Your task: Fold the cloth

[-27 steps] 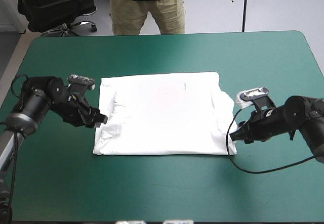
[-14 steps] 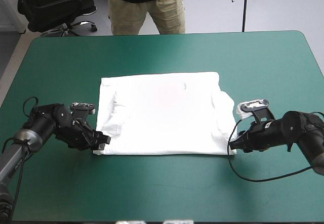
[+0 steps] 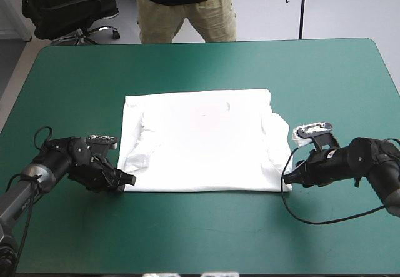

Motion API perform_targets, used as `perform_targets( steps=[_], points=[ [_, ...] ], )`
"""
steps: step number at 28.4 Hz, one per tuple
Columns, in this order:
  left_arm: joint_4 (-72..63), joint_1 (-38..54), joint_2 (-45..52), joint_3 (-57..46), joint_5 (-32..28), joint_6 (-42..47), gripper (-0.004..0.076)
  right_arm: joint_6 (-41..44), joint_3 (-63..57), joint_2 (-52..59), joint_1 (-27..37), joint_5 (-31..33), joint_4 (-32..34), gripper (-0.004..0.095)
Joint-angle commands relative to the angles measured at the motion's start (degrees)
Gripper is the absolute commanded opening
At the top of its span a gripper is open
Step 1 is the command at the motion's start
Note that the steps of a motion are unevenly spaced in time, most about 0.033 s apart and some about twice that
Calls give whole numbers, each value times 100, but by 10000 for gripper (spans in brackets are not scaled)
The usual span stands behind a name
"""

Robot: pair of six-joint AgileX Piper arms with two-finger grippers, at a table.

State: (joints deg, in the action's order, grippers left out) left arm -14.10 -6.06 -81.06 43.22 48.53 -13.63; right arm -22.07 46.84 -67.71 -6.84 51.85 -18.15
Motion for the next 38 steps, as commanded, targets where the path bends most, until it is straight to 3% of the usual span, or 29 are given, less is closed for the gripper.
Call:
perform_targets(
  steps=[1,3,8,16,21,29,31,33,36,38],
  points=[
    [-371,-18,-135,9,-165,7,239,-78,120,128,56,-137,-131,351],
    [-381,-18,-169,9,-165,7,196,-78,120,128,56,-104,-131,351],
    [-381,-18,-177,9,-165,7,-18,-122,120,128,56,43,-200,351],
    [-674,-18,-177,9,-214,-129,-18,-468,-167,118,44,6,-497,359],
    [-783,-18,-177,9,-214,-142,-18,-493,-330,49,-111,-265,-620,452],
    [-773,-18,-177,9,-189,-165,-18,-528,-330,-829,-133,-223,-704,471],
    [-773,-18,-177,9,-189,-165,-18,-630,-330,-1057,-133,-260,-732,426],
    [-759,-18,-177,9,-189,-165,-18,-724,-330,-1204,-133,-260,-801,308],
    [-717,-18,-177,9,-228,-165,-18,-1175,-330,-1201,-133,-247,-1147,-19],
    [-638,-18,-177,9,-228,-165,-18,-1370,-318,-1137,-133,-259,-1376,-11]
  ],
)
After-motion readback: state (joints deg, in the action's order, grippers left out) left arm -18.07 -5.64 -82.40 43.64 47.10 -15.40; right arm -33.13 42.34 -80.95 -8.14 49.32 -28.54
